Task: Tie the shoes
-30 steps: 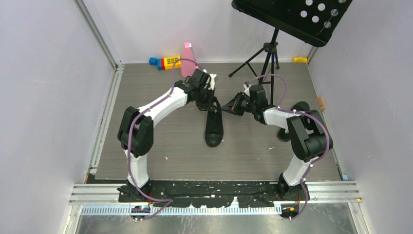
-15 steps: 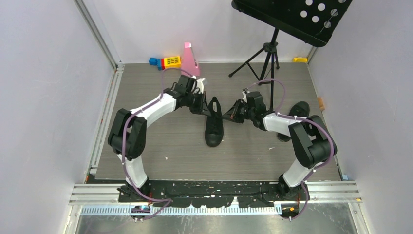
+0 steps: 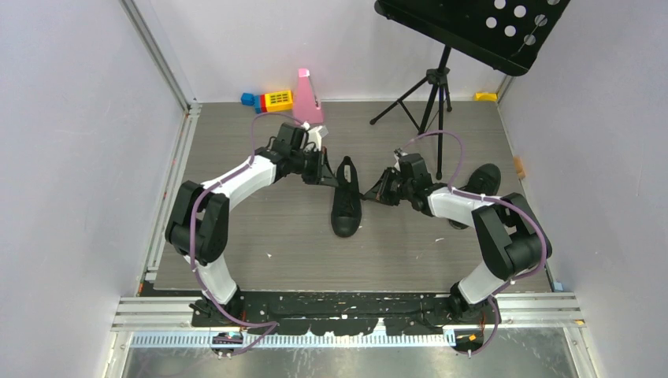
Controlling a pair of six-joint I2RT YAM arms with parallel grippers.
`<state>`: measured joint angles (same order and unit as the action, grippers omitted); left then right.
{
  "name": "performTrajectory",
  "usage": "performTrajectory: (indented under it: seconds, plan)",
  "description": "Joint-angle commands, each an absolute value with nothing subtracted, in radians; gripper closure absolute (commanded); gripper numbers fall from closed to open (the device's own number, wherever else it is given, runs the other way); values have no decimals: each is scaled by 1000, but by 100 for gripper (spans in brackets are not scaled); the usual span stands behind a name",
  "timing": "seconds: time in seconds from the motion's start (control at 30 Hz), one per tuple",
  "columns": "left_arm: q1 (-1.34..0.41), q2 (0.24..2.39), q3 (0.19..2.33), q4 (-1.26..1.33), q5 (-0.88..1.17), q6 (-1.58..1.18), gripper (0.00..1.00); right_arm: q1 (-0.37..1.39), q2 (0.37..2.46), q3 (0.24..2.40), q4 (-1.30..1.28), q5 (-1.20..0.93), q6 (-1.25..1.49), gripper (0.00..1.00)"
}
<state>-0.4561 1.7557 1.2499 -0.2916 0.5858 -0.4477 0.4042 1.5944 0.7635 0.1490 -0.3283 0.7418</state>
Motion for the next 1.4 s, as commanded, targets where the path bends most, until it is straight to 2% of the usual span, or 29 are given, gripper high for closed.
performTrajectory:
  seconds: [0.0, 0.33, 0.6, 0.77, 1.07, 1.23, 1.37]
  plan:
    - [-437, 1725, 1242, -231, 619, -457, 100, 413, 1551, 761, 145, -299, 706, 100]
    - [-434, 1749, 1244, -195, 593, -440, 100, 430, 1533, 764, 97, -276, 663, 99]
    - [-434, 1791, 1225, -86, 633, -400, 100, 430, 1506, 857, 8, -270, 555, 75]
    - [-434, 1816, 1220, -40, 635, -396, 100, 429, 1483, 899, -55, -257, 503, 56]
    - [-434, 1797, 1201, -31, 605, -376, 100, 430, 1564, 1010, -105, -302, 431, 55]
    - [-434, 1795, 1198, -25, 603, -377, 100, 450, 1522, 989, -114, -290, 433, 46]
    - [-434, 1789, 1179, -6, 603, -380, 100, 530, 1507, 1016, -202, -172, 459, 39]
